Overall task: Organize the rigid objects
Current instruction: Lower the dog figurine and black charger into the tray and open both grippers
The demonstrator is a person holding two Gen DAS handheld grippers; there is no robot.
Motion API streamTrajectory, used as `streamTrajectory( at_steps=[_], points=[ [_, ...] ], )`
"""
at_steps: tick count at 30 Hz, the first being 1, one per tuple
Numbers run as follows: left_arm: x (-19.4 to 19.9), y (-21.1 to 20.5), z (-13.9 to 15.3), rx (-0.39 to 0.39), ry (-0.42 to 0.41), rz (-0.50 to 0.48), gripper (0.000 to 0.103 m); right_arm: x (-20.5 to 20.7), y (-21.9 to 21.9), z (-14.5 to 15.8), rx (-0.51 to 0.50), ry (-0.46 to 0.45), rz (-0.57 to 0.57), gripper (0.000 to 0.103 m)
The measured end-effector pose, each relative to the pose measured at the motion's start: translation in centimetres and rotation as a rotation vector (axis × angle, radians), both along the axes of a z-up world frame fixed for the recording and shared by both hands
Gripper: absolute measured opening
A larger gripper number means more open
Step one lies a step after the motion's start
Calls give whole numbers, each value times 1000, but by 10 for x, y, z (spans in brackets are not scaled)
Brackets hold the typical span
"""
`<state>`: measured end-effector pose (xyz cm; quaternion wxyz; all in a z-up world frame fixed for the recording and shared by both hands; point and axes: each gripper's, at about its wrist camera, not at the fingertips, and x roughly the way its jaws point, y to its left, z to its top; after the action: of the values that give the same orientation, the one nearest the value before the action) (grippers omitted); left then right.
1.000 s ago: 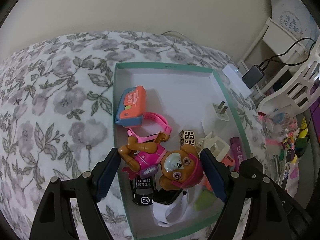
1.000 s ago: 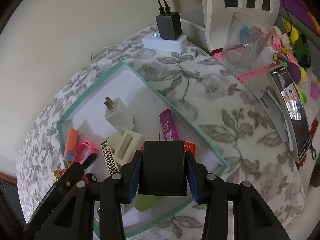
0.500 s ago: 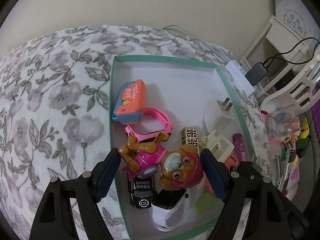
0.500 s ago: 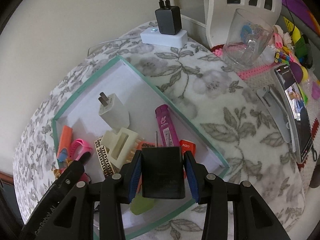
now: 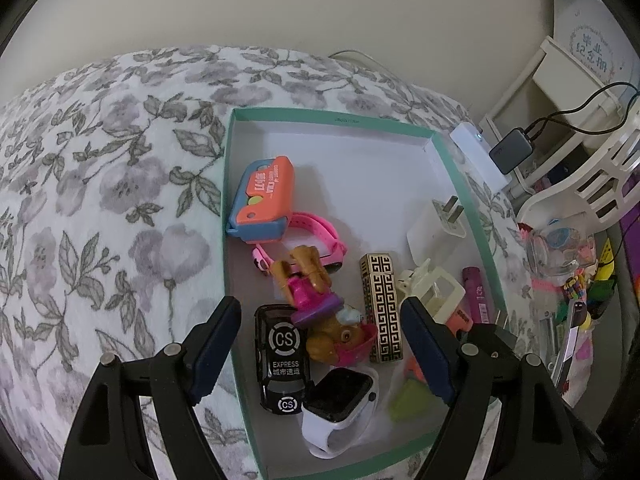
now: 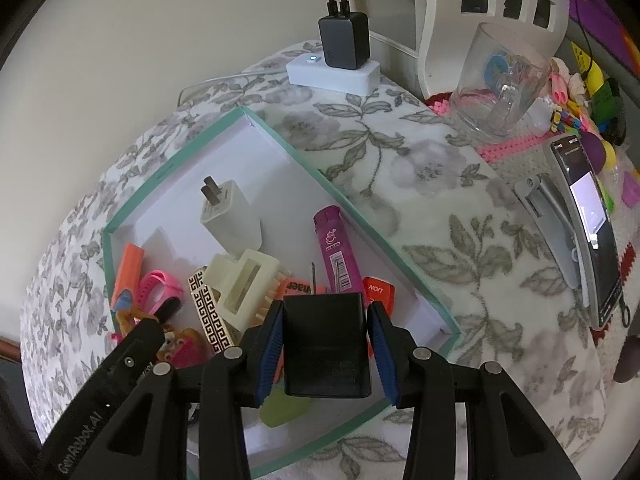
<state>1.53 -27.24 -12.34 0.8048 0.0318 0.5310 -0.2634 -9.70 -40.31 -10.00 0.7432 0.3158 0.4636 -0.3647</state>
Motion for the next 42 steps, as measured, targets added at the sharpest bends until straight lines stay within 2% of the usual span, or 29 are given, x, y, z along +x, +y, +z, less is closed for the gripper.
streamTrajectory(
  at_steps=[7,9,11,15,18,22,29,33,35,39,42],
  points=[
    [1,4,7,-3,-6,15,83,1,2,3,-18,3,13,46],
    [2,5,10,-3,-18,22,83,3,3,3,-21,2,23,48],
    [3,8,12,5,-28,35,83,4,4,3,-24,5,31,57],
    [8,16,14,28,-39,75,83,7,7,3,-37,10,46,58],
    [13,25,14,39,-36,109,83,9,9,3,-42,11,56,64],
    [18,33,12,84,-40,152,88,11,11,2,-51,17,72,69],
    [26,45,0,189,-43,217,88,14,15,2,-73,22,94,78],
    [29,53,-5,249,-48,250,88,16,19,1,-86,29,109,79],
    [29,55,-5,265,-58,256,88,18,22,2,-94,30,120,85],
    [27,56,-3,290,-82,253,88,20,26,2,-109,26,141,88],
    [27,57,-3,283,-73,254,88,22,30,2,-119,26,159,100]
  ],
)
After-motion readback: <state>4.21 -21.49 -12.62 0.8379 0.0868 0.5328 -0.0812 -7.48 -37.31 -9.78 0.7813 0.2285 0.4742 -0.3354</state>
